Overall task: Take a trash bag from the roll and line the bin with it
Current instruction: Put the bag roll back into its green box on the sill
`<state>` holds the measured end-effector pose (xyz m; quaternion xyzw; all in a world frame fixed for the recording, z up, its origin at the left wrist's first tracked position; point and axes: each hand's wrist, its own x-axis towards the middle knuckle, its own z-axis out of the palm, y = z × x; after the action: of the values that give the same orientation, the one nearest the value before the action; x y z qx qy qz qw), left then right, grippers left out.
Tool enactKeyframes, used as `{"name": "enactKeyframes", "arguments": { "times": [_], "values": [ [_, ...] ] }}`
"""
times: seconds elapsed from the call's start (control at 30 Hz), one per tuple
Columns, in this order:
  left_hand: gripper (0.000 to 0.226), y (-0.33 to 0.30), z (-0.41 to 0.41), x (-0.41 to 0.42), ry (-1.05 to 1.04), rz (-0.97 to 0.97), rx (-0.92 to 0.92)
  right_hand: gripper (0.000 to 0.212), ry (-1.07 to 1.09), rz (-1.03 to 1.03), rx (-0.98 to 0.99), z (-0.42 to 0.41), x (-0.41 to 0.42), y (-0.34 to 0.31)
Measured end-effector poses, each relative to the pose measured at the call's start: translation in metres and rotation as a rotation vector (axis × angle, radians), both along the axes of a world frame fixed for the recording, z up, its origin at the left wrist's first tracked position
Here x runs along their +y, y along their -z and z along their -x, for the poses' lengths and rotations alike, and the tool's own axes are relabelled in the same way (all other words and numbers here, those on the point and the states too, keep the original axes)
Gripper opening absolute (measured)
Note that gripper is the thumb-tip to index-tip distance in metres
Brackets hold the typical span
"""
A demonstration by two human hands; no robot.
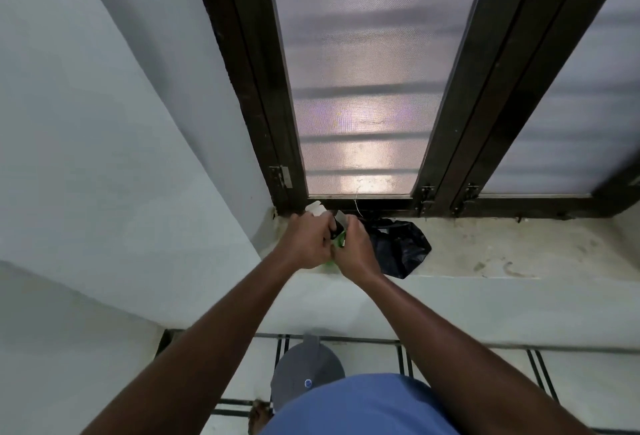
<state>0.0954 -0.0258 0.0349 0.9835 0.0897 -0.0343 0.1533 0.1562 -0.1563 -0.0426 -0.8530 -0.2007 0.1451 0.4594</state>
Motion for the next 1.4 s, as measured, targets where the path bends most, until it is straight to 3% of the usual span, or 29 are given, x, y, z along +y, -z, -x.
{"name": "enactKeyframes", "arguments": {
  "times": [0.17,0.43,0.53,0.6,0.73,0.83,0.9,1.0,1.1,1.23,1.4],
  "values": [
    [0.028,0.009,0.003,0.005,-0.027,0.031,-0.081,0.046,0.023,-0.01,-0.002,0.0,0.001,0.005],
    [0.016,0.001,0.001,-0.001,0.03,-0.323,-0.083,0.049,-0.017,-0.001,-0.023,0.0,0.002,0.006],
    [0.016,0.005,-0.001,0.003,-0.048,-0.34,-0.072,0.043,-0.043,0.015,-0.05,0.002,0.002,0.006],
    [0.014,0.006,-0.004,0.003,-0.207,-0.221,-0.075,0.043,-0.04,0.012,-0.055,0.002,0.004,0.007],
    [0.068,0.005,-0.008,0.0,-0.668,0.17,0.043,0.053,0.009,-0.053,-0.048,0.0,0.006,0.004],
    [0.044,0.01,-0.008,0.003,-0.836,0.751,0.098,0.061,-0.005,-0.104,-0.039,0.0,0.005,0.001],
    [0.027,0.016,-0.005,0.006,-0.927,1.085,0.033,0.062,-0.027,-0.121,-0.05,0.003,0.003,0.001],
    [0.013,0.02,-0.005,0.011,-0.929,1.147,-0.097,0.052,-0.013,-0.169,-0.023,0.008,-0.001,-0.001],
    [0.007,0.018,0.0,0.016,-0.967,1.127,-0.082,0.048,0.005,-0.181,0.0,0.01,-0.003,-0.003],
    [0.016,0.02,0.006,0.021,-0.991,1.29,0.036,0.069,-0.123,-0.091,-0.067,0.012,-0.008,-0.002],
    [0.011,0.019,0.002,0.028,-0.998,1.21,-0.065,0.086,-0.207,0.083,-0.179,0.013,-0.013,-0.006]
  ]
}}
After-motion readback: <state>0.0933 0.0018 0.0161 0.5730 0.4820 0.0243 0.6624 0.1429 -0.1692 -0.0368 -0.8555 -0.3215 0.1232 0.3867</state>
